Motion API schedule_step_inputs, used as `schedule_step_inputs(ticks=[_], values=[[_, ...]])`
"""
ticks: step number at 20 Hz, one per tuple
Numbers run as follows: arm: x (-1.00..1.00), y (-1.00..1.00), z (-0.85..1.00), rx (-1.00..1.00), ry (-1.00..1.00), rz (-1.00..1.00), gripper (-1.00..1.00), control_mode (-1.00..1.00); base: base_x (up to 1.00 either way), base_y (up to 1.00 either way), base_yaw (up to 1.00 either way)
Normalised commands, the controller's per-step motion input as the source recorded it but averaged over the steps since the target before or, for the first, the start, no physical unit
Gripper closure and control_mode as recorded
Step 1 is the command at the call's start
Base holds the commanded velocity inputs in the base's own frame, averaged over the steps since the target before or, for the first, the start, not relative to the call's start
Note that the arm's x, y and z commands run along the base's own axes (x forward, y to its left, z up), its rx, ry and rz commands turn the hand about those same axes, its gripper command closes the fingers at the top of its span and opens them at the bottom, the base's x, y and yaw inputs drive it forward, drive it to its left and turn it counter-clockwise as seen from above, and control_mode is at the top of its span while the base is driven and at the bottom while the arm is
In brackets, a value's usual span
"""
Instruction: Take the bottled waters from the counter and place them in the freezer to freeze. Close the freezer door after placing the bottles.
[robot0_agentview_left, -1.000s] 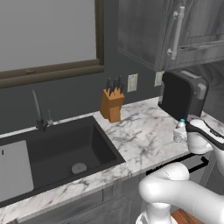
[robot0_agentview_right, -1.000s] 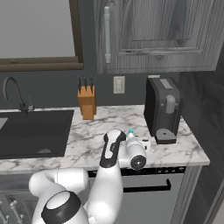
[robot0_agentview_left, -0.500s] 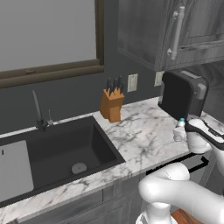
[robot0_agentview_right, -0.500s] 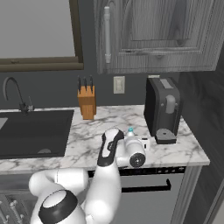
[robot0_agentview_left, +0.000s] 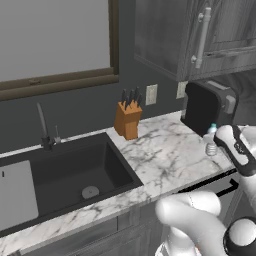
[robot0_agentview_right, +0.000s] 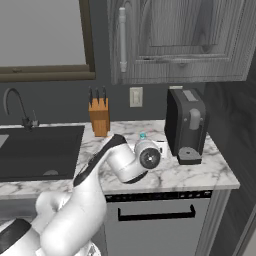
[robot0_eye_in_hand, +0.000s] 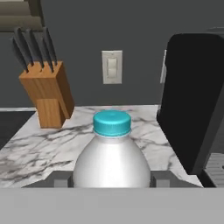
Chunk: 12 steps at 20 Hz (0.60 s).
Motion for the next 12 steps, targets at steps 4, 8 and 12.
schedule_step_inputs(ticks=[4, 8, 12], values=[[-0.99, 0.0, 0.92, 0.0, 0.22, 0.13, 1.0, -1.0, 0.0, 0.0, 0.0], [-1.0, 0.15, 0.99, 0.0, 0.18, 0.12, 1.0, -1.0, 0.0, 0.0, 0.0], [-0.99, 0.23, 1.0, 0.0, 0.15, 0.11, 1.0, -1.0, 0.0, 0.0, 0.0]])
